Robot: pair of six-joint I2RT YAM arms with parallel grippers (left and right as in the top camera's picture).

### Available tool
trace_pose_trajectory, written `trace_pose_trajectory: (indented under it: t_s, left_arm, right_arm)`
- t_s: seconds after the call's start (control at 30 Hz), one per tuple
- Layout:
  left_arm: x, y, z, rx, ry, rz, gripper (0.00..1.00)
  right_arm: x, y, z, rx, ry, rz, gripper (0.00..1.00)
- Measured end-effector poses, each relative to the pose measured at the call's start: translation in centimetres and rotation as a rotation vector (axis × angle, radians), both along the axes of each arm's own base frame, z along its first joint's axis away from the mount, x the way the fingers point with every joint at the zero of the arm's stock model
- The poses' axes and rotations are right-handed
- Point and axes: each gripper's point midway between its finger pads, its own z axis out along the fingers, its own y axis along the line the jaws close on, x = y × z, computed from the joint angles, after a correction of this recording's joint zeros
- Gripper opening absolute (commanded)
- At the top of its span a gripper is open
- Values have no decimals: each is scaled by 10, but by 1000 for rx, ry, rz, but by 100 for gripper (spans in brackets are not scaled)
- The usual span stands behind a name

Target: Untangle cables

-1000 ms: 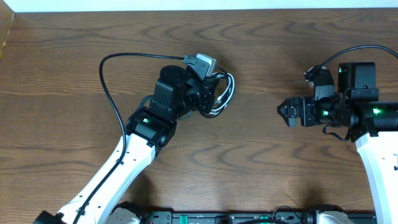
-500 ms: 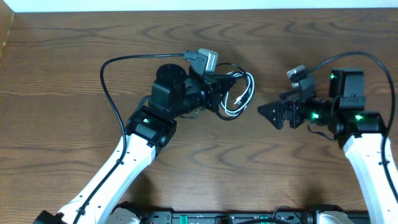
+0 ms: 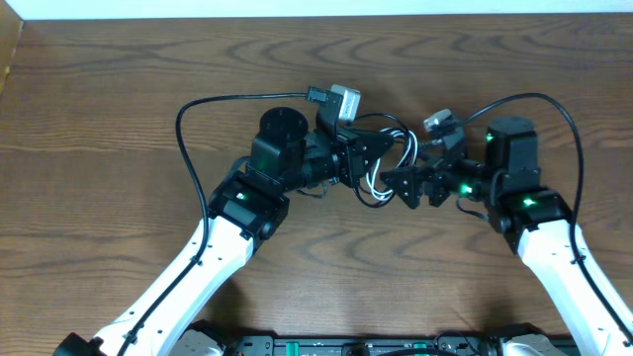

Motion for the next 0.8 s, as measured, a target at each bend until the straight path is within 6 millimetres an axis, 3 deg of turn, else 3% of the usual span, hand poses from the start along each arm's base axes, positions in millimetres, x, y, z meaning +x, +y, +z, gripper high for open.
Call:
trace_pose_trajectory:
  t_s: [0.33, 0.47, 0.5, 0.57, 0.7, 0.8]
  left_arm:
    - [3, 2, -2, 25, -33, 16, 8]
    - [16, 15, -23, 147, -61, 106, 8]
    - [19, 21, -27, 176, -63, 133, 8]
    - [34, 39, -35, 234, -72, 223, 8]
    - [61, 82, -44, 290, -52, 365, 8]
    - [65, 107, -60, 343, 13, 415, 17]
  right_arm:
    - [12, -17, -21, -133, 31, -150, 1]
    - [9, -56, -50, -259, 154, -312, 1]
    - [4, -75, -62, -313, 211, -382, 1]
    - [3, -95, -70, -359, 251, -457, 1]
    - [3, -134, -77, -389, 304, -597, 1]
    - [5, -140, -76, -379, 307, -620, 1]
